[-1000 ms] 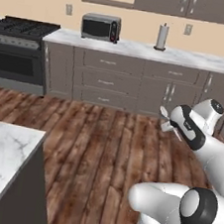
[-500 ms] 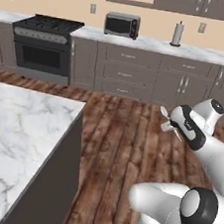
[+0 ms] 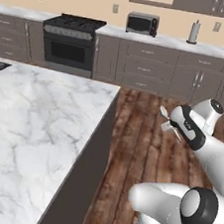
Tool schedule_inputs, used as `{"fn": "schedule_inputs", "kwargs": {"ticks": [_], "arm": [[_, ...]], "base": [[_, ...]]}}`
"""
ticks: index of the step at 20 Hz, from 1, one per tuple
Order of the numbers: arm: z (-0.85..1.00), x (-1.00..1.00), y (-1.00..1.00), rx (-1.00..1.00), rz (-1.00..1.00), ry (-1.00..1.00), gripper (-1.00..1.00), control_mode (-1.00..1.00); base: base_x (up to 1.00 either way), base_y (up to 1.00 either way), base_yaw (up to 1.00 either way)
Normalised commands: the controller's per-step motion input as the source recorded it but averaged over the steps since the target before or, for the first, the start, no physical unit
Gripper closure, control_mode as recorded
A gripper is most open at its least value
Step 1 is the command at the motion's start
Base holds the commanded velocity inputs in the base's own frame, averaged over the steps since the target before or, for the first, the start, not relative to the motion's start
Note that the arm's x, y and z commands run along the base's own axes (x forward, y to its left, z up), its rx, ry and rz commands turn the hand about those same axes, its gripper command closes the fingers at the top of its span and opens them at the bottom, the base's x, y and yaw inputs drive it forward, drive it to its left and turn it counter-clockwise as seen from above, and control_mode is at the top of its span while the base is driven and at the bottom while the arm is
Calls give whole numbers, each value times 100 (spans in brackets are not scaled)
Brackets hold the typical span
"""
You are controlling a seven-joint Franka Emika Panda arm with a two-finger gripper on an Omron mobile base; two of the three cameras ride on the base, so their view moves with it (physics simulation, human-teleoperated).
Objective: Take the fork and place it on the left side of the plate. Then take the spoon and place it on the right side of the plate. Make sure they're directly next to the plate.
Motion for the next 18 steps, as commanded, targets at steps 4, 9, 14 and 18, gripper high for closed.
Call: {"fn": "schedule_inputs", "kwargs": {"ticks": [4,9,14,18], "arm": [[0,0,0,0,0,0,100,100],[0,0,0,0,0,0,100,100],[0,0,0,0,0,0,100,100],[0,0,0,0,0,0,100,100]], "base": [[-100,100,11],[-100,100,11],[-100,100,11],[-75,100,5]]}}
